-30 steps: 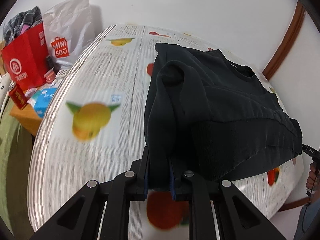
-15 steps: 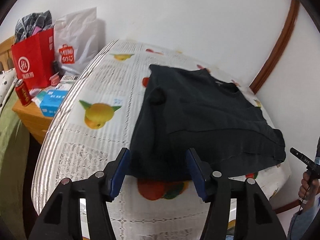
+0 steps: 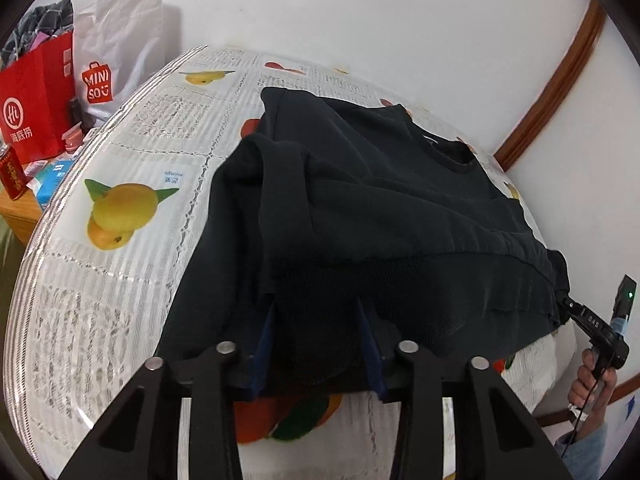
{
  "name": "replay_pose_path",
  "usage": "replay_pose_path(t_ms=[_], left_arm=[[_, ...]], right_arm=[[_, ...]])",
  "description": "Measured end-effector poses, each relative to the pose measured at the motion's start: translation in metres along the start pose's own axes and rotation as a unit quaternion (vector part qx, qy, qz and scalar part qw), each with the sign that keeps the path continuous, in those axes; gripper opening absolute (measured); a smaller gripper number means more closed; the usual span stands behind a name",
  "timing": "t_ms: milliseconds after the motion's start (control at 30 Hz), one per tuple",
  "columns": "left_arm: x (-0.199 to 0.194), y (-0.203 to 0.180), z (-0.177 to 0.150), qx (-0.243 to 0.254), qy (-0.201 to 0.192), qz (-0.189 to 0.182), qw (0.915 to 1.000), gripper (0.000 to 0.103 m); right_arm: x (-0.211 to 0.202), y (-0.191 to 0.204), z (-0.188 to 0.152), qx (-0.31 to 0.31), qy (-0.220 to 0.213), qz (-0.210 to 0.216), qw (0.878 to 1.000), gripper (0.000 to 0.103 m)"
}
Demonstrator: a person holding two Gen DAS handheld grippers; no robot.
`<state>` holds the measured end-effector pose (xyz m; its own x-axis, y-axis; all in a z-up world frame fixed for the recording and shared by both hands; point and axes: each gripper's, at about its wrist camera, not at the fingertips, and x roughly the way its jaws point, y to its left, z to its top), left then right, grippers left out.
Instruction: Fold small clothes
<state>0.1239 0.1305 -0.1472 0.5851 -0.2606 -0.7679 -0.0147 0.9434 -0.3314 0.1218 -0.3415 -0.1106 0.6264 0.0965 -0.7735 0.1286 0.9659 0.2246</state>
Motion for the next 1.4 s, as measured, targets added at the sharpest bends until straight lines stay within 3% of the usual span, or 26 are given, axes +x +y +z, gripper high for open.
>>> replay_pose_path(t_ms=[67,333,500,633,867,1133,1300,1400], left_arm=[[-0.005,-0.005,0.005,0.008,-0.008,-0.006,0.9999,0.008],[-0.030,-0.019,0.033,0.017,-0.055,-0.013,0.9983,0.006],[-0.024,-0.028,0.062,0.020,-0.072,-0.023,0.9969,0.006],[-0.004,-0.029,0.081,0.020,-0.063,-0.015,0.9977,0.006],[0.040,-0.020,0.098,0.014,-0.029,0.002,0.9995,0.007],[0.050,-0.016,0.099,0.021,-0.010,-0.007,0.9997,0.011],[0.032,-0.020,0.083,0.041,-0.002,-0.025,0.9988,0.033],[0.024,-0.026,0.068,0.058,-0.003,-0.027,0.9980,0.035]], right_arm=[[-0.002,0.001,0.005,-0.005,-0.004,0.004,1.000,0.013],[-0.035,-0.001,0.045,0.017,-0.064,0.061,0.996,0.011],[-0.036,0.006,0.077,0.014,-0.088,0.069,0.994,0.011],[-0.022,0.012,0.099,0.009,-0.093,0.067,0.993,0.011],[0.033,0.015,0.113,0.000,-0.059,0.031,0.998,0.011],[0.075,0.003,0.105,0.000,0.012,-0.010,1.000,0.017],[0.036,0.014,0.092,-0.025,-0.017,-0.032,0.999,0.023],[0.017,0.030,0.082,-0.055,-0.017,-0.003,0.998,0.026]])
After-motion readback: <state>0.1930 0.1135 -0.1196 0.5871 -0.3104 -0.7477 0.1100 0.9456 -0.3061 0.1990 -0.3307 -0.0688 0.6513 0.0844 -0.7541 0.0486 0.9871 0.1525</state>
